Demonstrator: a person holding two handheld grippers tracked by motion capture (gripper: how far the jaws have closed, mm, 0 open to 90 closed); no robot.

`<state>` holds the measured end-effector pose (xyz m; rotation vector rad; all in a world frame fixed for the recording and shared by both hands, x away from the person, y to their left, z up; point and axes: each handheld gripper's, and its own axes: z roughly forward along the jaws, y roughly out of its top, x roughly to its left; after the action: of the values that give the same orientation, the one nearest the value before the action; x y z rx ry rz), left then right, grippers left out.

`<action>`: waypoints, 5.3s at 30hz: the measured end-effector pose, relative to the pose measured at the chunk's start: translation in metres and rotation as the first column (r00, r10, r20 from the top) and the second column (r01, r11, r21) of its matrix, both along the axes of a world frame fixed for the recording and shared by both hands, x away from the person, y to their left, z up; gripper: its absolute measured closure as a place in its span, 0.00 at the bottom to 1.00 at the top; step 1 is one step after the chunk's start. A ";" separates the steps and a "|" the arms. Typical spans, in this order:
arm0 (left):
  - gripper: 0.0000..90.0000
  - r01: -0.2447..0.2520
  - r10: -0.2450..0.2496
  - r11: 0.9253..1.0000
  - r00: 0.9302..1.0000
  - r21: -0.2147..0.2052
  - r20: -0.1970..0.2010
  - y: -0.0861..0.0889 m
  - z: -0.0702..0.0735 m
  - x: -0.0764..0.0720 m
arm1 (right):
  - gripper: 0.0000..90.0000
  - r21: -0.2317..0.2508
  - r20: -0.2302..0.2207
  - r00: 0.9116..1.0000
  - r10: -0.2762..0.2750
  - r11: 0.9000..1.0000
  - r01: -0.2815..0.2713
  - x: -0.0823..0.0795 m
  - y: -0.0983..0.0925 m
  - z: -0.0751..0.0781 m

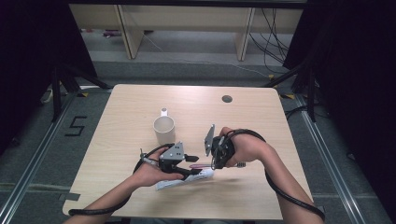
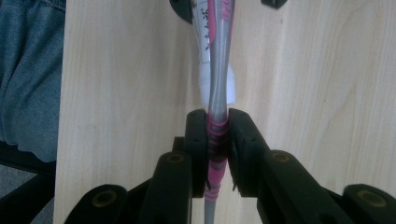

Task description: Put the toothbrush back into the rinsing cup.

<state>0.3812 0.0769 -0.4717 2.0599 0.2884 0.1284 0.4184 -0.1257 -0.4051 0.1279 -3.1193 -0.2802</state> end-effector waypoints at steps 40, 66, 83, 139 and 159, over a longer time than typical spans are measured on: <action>0.87 0.039 -0.039 0.999 0.998 -0.003 0.043 -0.005 -0.003 -0.002 | 0.88 -0.020 -0.027 0.999 -0.017 1.000 0.016 -0.003 0.016 0.005; 0.87 0.004 0.002 0.998 0.995 -0.063 0.100 -0.001 0.001 -0.003 | 0.78 0.037 0.002 0.999 -0.034 0.999 0.034 0.001 0.012 0.010; 0.87 -0.078 0.090 0.989 0.992 -0.125 0.091 0.015 0.001 0.001 | 0.60 0.345 0.055 0.954 -0.295 0.902 0.259 0.005 -0.022 0.023; 0.87 -0.304 0.366 0.893 0.919 -0.331 0.144 0.040 0.008 -0.005 | 0.47 0.620 -0.666 0.531 -0.524 0.007 0.785 0.009 -0.024 -0.041; 0.59 -0.327 0.353 0.922 0.930 -0.206 0.101 0.025 0.002 -0.003 | 0.89 0.771 -0.456 0.671 -0.585 0.118 0.626 -0.001 -0.009 -0.001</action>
<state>0.3779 0.1021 -0.4692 1.7906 0.5527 0.4382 0.4175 -0.1347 -0.4062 -1.1976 -2.2919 -1.9056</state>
